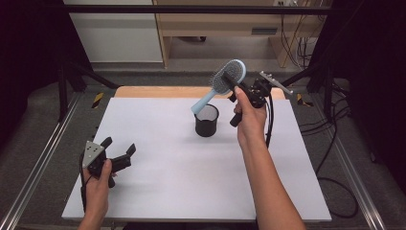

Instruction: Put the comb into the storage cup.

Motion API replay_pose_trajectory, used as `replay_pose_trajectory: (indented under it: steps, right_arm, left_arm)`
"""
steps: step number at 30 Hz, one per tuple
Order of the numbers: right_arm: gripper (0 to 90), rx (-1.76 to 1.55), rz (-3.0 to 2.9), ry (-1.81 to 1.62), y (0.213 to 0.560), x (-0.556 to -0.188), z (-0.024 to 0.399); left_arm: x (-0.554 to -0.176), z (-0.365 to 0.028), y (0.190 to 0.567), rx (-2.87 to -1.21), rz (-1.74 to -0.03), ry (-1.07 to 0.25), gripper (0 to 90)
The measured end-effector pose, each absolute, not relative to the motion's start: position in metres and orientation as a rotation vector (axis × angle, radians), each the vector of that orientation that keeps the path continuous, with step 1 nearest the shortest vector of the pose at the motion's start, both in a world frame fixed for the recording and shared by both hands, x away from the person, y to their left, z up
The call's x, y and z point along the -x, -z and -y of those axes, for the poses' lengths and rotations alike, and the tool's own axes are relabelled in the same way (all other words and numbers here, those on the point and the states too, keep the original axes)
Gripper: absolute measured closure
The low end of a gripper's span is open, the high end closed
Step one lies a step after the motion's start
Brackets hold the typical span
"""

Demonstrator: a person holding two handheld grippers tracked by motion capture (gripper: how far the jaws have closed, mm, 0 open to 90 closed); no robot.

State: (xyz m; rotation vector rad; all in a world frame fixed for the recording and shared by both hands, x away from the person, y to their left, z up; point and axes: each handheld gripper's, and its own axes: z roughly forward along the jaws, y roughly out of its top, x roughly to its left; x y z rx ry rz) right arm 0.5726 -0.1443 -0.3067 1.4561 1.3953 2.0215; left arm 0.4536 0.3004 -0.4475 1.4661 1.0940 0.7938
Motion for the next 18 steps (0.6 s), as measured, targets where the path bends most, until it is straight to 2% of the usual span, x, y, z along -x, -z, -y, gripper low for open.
replay_pose_trajectory:
  steps: [18]
  right_arm:
    - [53.3,-1.465,-1.389,-2.011,0.3090,-0.5787,0.1494]
  left_arm:
    - [-0.4527,-0.3003,0.4474,-1.488,-1.069,-0.797,2.6]
